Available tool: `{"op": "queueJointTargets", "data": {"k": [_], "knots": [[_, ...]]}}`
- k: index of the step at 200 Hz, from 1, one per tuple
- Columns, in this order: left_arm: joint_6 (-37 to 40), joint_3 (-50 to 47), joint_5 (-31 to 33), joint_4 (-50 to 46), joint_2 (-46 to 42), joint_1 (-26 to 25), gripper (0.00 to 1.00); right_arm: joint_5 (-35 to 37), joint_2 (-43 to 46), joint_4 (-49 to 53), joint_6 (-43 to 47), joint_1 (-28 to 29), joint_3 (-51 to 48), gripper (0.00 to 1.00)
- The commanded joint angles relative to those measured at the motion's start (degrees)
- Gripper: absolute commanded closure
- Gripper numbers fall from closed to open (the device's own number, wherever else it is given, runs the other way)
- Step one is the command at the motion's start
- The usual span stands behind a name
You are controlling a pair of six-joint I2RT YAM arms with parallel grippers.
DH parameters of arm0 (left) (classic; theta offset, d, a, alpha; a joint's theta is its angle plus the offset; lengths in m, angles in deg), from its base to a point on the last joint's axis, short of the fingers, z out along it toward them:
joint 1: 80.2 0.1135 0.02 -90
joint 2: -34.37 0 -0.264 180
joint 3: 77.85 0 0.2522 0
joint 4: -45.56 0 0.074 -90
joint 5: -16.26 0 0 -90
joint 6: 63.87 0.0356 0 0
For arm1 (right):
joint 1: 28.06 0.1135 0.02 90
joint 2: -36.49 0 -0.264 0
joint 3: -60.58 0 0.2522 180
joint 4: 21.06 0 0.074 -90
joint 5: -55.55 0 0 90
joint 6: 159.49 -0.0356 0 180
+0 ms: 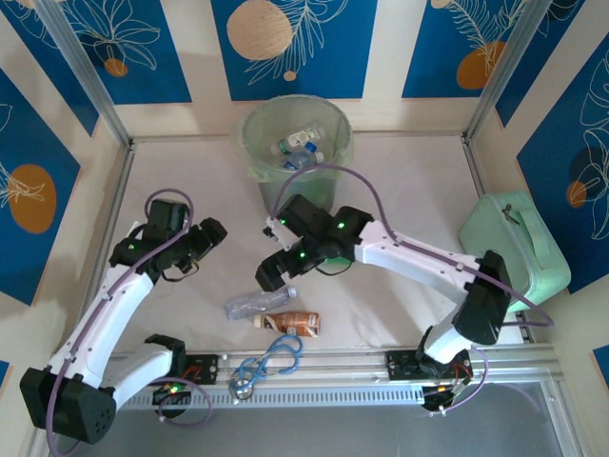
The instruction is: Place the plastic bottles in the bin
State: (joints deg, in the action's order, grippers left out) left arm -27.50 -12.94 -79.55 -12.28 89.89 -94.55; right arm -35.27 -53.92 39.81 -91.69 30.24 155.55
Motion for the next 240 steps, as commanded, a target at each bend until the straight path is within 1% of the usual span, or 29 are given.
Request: {"op": "queueJointTargets", "data": {"k": [1, 20, 37, 54, 71, 88, 122, 169, 206, 240], "knots": [[-1.94, -0.33, -0.96, -0.64, -1.75, 0.96, 0.16, 6.55, -5.03, 4.3, 5.76, 3.83, 1.29, 0.01], [-1.97, -1.28, -0.44, -0.84, -1.48, 1.99, 0.15, 11.09, -9.81, 6.52, 8.45, 6.74, 3.72, 0.01], [-2.85, -3.39, -0.11, -0.39, -1.65, 3.6, 0.15, 13.14, -13.55, 7.27, 10.07, 8.12, 5.46, 0.01], [-3.62, -5.77, -0.06, -0.14, -2.31, 5.21, 0.15, 15.97, -17.03, 7.56, 11.02, 9.05, 7.09, 0.01], [-3.91, -7.66, -0.9, 0.49, -2.99, 6.54, 0.14, 21.75, -20.19, 7.52, 11.03, 9.74, 8.79, 0.01], [-3.94, -8.43, -1.65, 0.66, -3.05, 7.31, 0.14, 23.62, -22.69, 6.71, 12.01, 9.91, 9.85, 0.01], [-3.5, -8.75, -2.05, 0.85, -2.94, 8.35, 0.14, 23.63, -27.84, 6.37, 14.61, 10.52, 12.42, 0.01], [-3.42, -9.4, -3.3, 2.01, -2.68, 9.42, 0.15, 20.25, -30.59, 4.84, 15.23, 9.13, 14.33, 0.0], [-3.63, -9.37, -4.13, 3.09, -2.17, 9.52, 0.19, 17.07, -31.91, 4.18, 15.08, 7.72, 15.23, 0.11], [-3.24, -8.57, -4.3, 2.94, -1.65, 9.61, 0.23, 14.64, -30.65, 2.88, 13.64, 6.48, 14.04, 0.21]]}}
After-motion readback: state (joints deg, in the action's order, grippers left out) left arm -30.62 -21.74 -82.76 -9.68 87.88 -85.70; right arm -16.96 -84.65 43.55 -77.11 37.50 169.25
